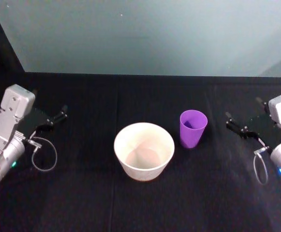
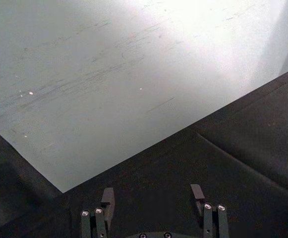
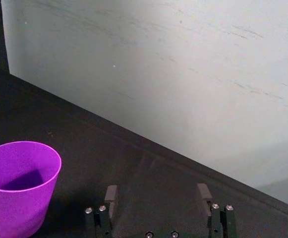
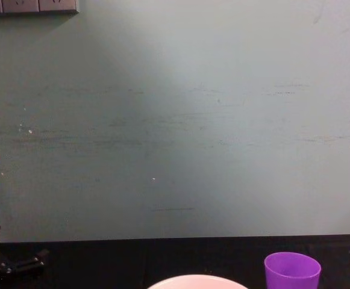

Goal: Pick up the cup and pour the mung beans from the cup into the bowl.

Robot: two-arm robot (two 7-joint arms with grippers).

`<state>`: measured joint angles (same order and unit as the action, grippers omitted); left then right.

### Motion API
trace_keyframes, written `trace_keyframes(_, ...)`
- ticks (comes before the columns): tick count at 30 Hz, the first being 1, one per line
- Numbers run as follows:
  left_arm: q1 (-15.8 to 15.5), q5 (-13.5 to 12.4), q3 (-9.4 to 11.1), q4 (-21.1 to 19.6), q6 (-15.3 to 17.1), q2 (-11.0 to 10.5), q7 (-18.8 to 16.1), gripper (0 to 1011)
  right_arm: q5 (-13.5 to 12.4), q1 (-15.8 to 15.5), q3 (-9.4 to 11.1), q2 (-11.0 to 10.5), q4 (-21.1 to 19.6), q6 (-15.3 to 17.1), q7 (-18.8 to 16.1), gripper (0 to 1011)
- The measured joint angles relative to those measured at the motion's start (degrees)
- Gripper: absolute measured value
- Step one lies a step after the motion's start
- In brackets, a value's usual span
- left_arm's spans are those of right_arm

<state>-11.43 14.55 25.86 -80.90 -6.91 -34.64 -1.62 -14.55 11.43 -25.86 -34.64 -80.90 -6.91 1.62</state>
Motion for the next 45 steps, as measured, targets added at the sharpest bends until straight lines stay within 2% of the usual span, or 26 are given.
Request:
trace_keyframes(13,0.0,0.0,0.0,0.0,0.0,0.0,0.0,1000,0.0,-0.1,0.1,0.0,0.0,0.0,-0.1,1010)
trace_keyframes(20,0.0,0.0,0.0,0.0,0.0,0.0,0.0,1000,-3.4,-3.9,2.1,-2.3,-2.3,-3.8,-5.7,1010)
trace_keyframes(24,0.0,0.0,0.0,0.0,0.0,0.0,0.0,1000,-6.2,-7.0,3.3,-3.7,-3.7,-6.8,-9.9,1010)
trace_keyframes(30,0.0,0.0,0.0,0.0,0.0,0.0,0.0,1000,-9.8,-9.9,3.7,-4.3,-4.2,-10.3,-16.0,1010)
trace_keyframes(33,0.0,0.0,0.0,0.0,0.0,0.0,0.0,1000,-10.6,-10.3,3.4,-3.8,-3.9,-11.1,-17.9,1010)
trace_keyframes(37,0.0,0.0,0.0,0.0,0.0,0.0,0.0,1000,-12.1,-9.8,2.6,-1.7,-1.8,-11.7,-21.0,1011)
trace_keyframes(45,0.0,0.0,0.0,0.0,0.0,0.0,0.0,1000,-10.8,-7.9,1.7,1.9,0.6,-11.6,-21.8,1010)
